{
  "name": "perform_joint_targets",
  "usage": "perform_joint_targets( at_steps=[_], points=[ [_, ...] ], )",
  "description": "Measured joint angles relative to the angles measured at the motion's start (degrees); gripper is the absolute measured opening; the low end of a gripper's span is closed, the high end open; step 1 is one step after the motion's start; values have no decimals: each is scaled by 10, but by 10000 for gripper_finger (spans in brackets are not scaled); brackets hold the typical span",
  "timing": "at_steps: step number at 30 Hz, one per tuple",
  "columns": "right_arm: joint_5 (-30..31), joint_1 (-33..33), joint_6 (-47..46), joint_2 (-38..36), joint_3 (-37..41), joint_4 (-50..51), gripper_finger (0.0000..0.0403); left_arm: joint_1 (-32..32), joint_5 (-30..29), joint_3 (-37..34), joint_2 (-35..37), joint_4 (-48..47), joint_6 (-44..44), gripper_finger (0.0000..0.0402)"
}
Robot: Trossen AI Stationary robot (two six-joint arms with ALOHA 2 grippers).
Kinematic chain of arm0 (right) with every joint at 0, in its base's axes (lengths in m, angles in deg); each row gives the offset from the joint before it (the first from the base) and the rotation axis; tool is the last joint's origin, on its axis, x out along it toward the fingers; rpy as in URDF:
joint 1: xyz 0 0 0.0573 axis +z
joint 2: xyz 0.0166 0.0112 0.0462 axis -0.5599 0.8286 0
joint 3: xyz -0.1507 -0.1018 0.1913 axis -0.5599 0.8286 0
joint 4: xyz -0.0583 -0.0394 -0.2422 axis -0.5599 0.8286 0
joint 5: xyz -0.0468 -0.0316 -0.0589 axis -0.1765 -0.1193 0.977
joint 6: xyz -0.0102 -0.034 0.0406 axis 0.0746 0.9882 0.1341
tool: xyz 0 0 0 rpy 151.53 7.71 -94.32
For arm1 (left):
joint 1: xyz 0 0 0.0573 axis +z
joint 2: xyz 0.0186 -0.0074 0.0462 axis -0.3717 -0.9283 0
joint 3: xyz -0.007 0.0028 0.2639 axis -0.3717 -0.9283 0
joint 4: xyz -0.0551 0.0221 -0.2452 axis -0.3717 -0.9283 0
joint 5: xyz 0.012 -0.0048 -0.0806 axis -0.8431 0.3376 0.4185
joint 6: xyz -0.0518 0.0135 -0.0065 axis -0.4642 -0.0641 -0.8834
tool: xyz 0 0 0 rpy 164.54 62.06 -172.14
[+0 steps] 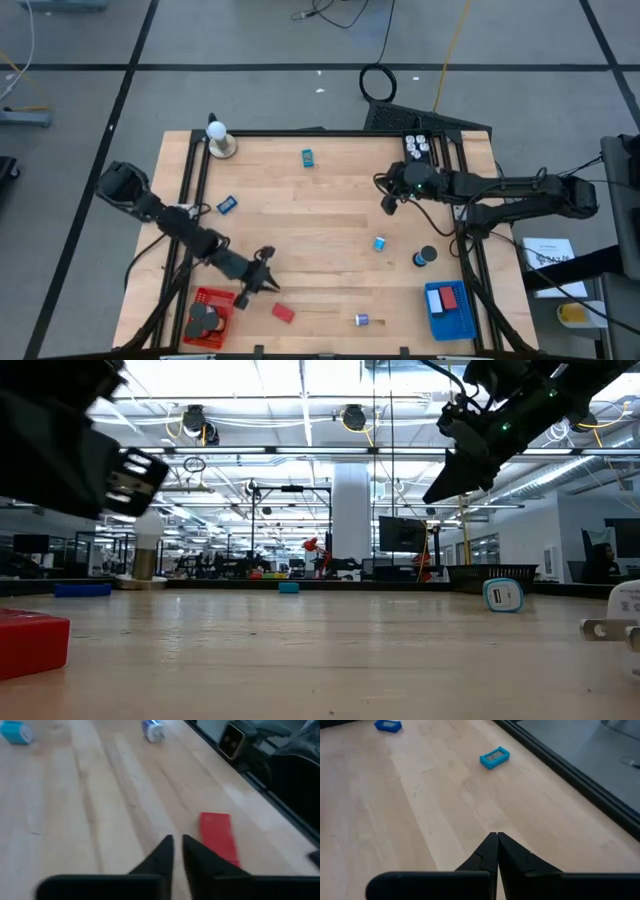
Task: Pick & Place Office items
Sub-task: Put the red digital clock into the blue bin
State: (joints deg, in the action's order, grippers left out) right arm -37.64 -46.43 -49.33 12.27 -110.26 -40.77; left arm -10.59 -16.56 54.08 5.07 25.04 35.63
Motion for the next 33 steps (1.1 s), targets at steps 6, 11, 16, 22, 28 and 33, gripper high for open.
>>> perform_joint_targets(
  at_steps=[6,11,16,22,28,33],
  points=[
    [19,9,1,0,1,-5,0,-53,-47,39,-1,-61,-48,188],
    [17,9,1,0,1,-11,0,-75,-68,68,-45,-63,-61,306],
    [17,9,4,0,1,-25,0,-86,-106,113,-119,-66,-47,365],
    [16,9,10,0,1,-25,0,-85,-73,145,-164,-114,-75,357],
    [16,9,17,0,1,-25,0,-82,-74,147,-165,-129,-86,295],
    [16,9,17,0,1,-25,0,-75,-57,147,-165,-144,-102,240]
  ],
)
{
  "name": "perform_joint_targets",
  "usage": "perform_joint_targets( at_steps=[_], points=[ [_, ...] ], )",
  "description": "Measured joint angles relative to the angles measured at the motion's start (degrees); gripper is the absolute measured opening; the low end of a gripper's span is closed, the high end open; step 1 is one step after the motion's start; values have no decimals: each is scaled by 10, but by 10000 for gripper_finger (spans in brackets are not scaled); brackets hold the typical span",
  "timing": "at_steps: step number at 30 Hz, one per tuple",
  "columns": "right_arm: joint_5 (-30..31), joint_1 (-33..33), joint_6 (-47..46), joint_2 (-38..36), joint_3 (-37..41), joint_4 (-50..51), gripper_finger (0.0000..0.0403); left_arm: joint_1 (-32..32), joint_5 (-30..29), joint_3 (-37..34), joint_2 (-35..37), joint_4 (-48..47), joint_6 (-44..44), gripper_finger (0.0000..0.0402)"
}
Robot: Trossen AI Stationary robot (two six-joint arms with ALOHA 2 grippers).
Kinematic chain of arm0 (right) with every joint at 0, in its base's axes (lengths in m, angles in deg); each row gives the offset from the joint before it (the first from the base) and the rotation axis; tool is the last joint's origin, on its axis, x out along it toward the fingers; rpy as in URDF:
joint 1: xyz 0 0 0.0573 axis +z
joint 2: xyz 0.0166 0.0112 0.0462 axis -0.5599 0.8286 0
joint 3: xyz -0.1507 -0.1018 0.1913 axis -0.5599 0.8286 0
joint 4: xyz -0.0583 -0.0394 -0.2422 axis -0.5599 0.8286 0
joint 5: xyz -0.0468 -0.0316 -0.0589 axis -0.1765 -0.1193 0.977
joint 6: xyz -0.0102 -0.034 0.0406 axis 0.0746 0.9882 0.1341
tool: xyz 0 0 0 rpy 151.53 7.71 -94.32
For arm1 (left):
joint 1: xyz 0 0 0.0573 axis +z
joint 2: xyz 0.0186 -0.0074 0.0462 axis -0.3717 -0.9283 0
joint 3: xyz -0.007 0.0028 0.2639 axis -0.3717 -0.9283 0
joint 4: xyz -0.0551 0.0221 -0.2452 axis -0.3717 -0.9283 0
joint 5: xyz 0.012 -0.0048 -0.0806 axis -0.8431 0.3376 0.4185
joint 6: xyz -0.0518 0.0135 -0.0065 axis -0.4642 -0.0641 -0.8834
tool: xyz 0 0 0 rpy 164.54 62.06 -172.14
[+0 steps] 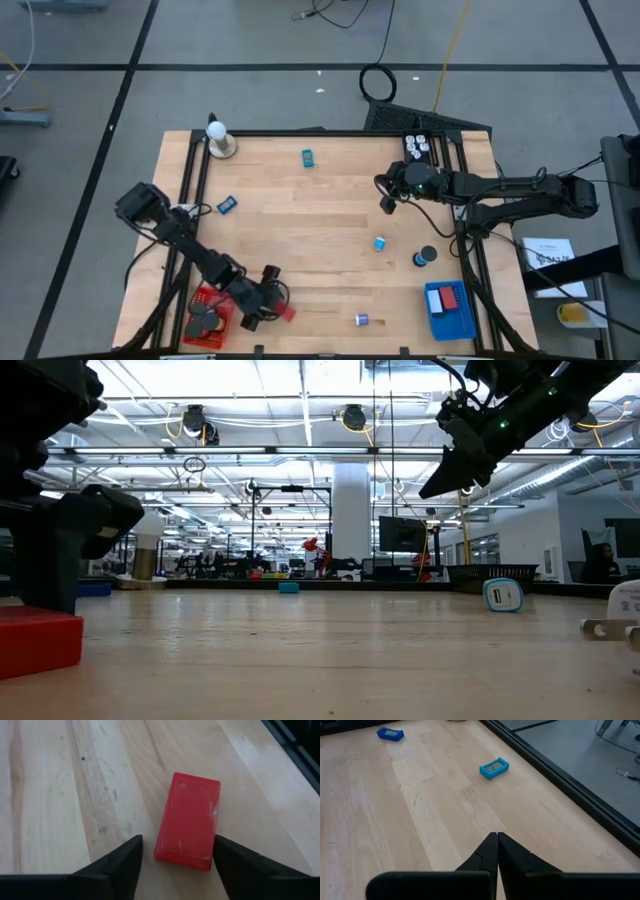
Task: Pick & Place Office items
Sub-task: Put the red digital clock into the blue bin
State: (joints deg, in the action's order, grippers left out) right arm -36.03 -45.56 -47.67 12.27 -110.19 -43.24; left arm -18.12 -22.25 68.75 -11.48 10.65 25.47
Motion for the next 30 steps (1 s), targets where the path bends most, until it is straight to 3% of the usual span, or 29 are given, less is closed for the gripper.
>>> perform_joint_targets(
  at_steps=[10,19,23,30],
  points=[
    [-2,0,-2,0,0,0,0,40,30,0,0,1,42,163],
    [-2,0,-2,0,0,0,0,105,43,-1,36,-2,137,188],
    [-2,4,-2,0,0,0,0,144,42,-1,52,2,179,174],
    [-2,15,-2,0,0,0,0,211,43,0,33,97,227,165]
  ],
)
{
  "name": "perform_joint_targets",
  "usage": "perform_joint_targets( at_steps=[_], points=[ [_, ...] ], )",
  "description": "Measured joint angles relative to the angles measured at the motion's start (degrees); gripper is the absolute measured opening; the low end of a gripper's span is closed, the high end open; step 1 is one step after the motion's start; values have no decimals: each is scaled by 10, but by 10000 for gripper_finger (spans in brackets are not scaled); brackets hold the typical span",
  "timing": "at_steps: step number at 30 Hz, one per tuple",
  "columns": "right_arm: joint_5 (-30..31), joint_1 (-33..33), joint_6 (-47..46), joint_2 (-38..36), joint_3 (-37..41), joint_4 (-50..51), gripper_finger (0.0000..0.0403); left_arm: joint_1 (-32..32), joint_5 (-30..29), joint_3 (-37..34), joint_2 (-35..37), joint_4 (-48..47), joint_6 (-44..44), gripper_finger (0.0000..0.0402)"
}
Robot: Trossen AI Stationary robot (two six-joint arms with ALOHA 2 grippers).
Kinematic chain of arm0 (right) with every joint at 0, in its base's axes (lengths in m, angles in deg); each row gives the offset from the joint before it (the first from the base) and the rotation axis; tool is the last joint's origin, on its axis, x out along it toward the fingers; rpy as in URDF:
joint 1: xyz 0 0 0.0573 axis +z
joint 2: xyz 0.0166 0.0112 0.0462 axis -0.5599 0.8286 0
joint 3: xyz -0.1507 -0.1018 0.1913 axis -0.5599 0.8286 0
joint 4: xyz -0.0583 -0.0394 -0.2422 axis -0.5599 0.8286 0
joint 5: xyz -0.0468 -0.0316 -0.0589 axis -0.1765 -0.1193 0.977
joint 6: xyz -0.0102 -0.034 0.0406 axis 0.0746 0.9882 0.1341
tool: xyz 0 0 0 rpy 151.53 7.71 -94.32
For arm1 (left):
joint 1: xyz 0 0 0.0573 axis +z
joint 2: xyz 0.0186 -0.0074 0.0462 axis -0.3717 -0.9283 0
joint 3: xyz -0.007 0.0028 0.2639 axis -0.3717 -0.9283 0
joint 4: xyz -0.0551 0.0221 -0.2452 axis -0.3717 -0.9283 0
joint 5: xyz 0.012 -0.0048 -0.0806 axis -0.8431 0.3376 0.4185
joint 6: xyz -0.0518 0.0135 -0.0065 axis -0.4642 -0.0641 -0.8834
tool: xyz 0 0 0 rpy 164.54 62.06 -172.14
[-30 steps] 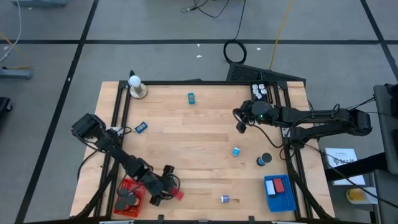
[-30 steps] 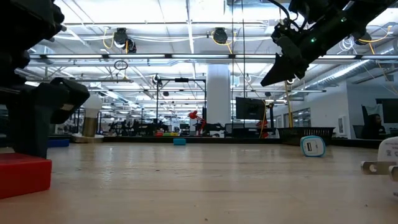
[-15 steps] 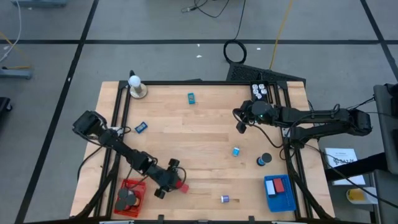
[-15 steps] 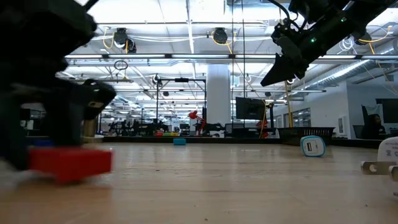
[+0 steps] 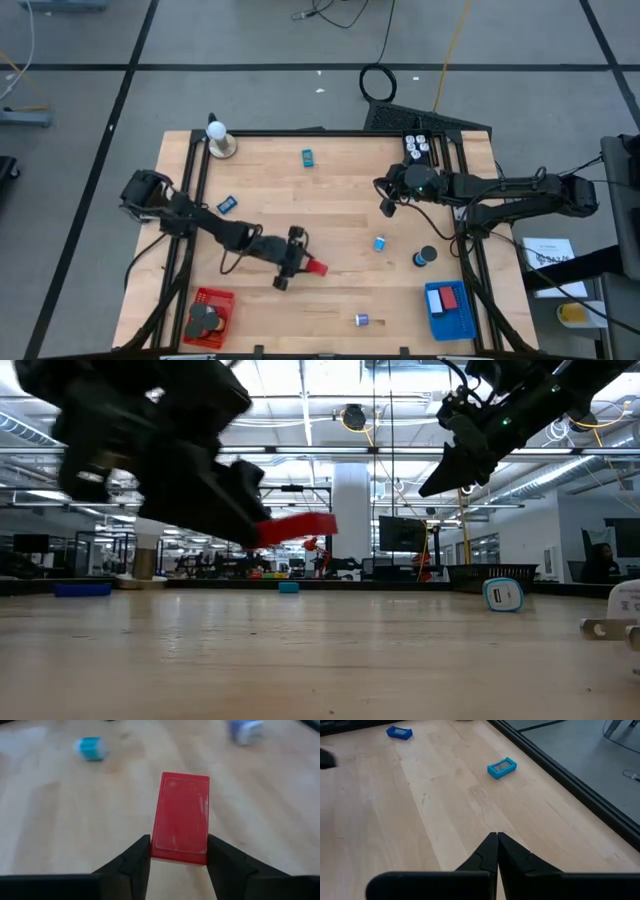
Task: Pick & Place Office items
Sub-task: Put the red digital clock into the blue bin
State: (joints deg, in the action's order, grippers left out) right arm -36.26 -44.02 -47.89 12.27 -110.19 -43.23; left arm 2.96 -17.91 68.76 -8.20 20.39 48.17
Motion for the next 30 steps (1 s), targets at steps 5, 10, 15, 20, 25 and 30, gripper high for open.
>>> perform_joint_targets(
  at_steps=[5,10,15,20,25,30],
  points=[
    [1,0,0,0,0,-5,0,29,29,37,-44,33,13,178],
    [1,0,0,0,0,-17,0,39,51,126,-124,20,38,163],
    [0,0,0,0,0,-17,0,50,62,209,-201,8,29,173],
    [0,-1,1,0,0,-19,0,58,61,275,-248,-29,8,179],
    [0,-1,1,0,0,-21,0,59,65,303,-263,-52,-14,189],
    [0,-1,-1,0,0,-23,0,60,69,302,-251,-63,10,224]
  ],
)
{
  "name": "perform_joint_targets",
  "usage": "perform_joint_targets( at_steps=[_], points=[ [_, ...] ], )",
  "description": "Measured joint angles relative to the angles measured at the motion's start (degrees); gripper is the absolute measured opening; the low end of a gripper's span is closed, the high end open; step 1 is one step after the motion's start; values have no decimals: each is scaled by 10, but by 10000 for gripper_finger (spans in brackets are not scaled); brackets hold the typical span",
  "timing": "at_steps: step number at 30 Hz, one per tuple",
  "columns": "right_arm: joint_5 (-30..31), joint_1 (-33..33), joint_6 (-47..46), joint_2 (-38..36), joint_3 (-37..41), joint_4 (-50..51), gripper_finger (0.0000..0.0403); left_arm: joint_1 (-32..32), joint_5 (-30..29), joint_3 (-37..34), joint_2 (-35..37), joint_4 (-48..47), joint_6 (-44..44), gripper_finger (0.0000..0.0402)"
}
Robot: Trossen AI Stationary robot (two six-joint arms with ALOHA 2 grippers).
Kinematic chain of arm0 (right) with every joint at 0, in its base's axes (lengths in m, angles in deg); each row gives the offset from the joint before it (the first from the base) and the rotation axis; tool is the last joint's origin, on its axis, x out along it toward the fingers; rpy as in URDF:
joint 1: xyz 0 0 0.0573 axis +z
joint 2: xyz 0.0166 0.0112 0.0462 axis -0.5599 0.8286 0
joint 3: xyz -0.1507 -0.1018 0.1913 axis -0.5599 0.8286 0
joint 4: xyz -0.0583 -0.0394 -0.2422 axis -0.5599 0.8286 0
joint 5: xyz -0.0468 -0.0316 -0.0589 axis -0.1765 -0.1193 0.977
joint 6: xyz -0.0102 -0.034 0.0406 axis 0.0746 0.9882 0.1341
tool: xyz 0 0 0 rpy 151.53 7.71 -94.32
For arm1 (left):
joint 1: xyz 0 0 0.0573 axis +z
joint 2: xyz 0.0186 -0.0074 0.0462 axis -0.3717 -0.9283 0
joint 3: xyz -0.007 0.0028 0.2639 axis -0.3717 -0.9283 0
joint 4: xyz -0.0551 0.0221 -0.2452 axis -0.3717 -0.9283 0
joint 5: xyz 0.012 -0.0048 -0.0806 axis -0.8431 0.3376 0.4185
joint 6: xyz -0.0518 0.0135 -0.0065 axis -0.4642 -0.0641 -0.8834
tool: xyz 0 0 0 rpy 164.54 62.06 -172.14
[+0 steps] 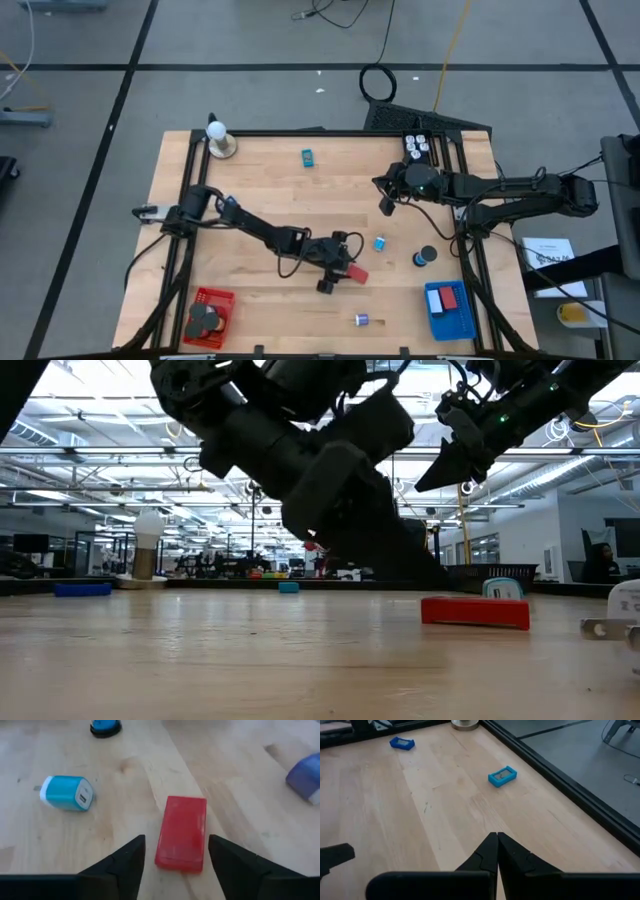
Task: Pick & Place Office items
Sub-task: Put the red digital clock into the blue bin
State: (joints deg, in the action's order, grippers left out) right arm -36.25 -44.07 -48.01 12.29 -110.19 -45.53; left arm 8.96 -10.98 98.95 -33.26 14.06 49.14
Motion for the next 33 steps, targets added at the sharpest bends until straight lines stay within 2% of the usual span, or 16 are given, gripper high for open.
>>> perform_joint_targets(
  at_steps=[4,6,9,13,17,19,21,25,30,33],
  points=[
    [0,1,-18,0,0,-3,0,-10,-44,-3,16,-28,25,227],
    [1,9,-24,0,0,-2,0,-17,-70,-20,36,-31,44,208],
    [3,32,-39,0,-1,0,0,-19,-52,-76,75,10,47,159],
    [43,69,-89,10,-19,40,0,-10,23,-204,121,160,21,87],
    [93,116,-162,58,-67,165,0,-9,31,-329,158,324,-17,30],
    [93,141,-205,94,-99,204,1,-10,20,-382,175,385,-32,9],
    [93,169,-247,134,-129,248,8,-10,11,-424,193,433,-49,6],
    [90,229,-322,220,-201,319,39,-13,-11,-483,224,487,-71,26],
    [57,293,-406,318,-303,411,107,-28,-53,-525,250,503,-73,36],
    [44,326,-435,362,-344,428,155,-34,-60,-530,251,508,-73,37]
  ],
)
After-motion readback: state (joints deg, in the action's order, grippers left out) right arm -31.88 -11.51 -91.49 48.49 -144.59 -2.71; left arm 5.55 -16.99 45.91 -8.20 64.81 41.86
